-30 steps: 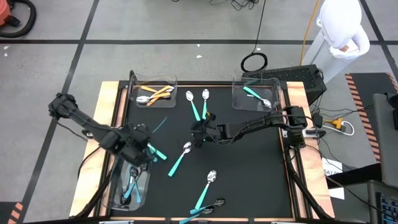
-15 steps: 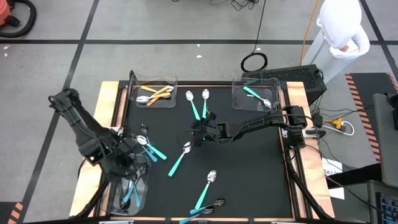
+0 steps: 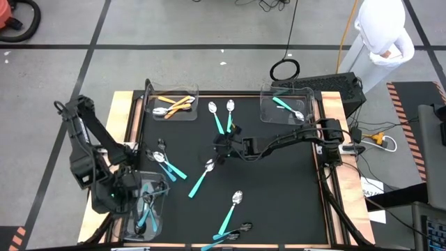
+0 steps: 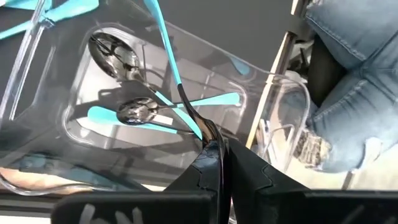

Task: Sort silverware by color (type)
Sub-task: Put the blue spoon into the bottom bin

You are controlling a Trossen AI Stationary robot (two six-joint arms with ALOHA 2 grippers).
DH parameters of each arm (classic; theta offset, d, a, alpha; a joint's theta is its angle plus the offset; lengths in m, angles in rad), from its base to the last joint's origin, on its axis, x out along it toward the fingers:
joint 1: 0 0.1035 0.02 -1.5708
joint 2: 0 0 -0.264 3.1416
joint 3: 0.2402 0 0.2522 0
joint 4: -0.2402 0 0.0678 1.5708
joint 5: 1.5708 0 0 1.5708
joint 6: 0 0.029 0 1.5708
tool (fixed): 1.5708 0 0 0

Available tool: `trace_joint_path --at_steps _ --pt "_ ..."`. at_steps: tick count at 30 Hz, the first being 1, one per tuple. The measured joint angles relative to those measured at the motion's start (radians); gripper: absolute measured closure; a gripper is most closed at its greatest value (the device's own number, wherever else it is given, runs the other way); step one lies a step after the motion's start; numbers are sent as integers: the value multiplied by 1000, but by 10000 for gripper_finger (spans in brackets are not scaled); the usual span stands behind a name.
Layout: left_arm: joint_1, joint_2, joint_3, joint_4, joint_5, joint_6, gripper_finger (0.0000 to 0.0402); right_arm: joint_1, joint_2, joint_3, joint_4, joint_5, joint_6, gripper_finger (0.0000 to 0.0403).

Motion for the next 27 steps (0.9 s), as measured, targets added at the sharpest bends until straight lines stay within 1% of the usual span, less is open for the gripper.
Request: trace_joint_path --at_steps 2,7,9,11,13,16,18,23,27 --pt "-12 0 -12 1 -17 -14 384 0 0 0 27 -11 0 282" --pt "-11 13 -41 -6 -7 -137 384 -6 0 0 74 -90 -17 282" --pt "-12 24 -45 -15 34 -186 384 -7 0 0 74 -104 -28 282" --pt "-17 32 -45 -10 101 -206 384 -8 0 0 73 -104 -27 282" --pt "-26 32 -46 28 163 -187 384 -11 0 0 74 -104 -27 282" --pt "-43 30 -17 70 204 -119 384 -12 0 0 74 -105 -27 282" --pt "-52 30 14 73 192 -90 384 -12 0 0 74 -104 -23 282" --pt "-74 29 57 42 178 -89 384 -12 0 0 73 -105 17 282" --pt "-77 29 56 -27 217 -100 384 -19 0 0 74 -105 25 282"
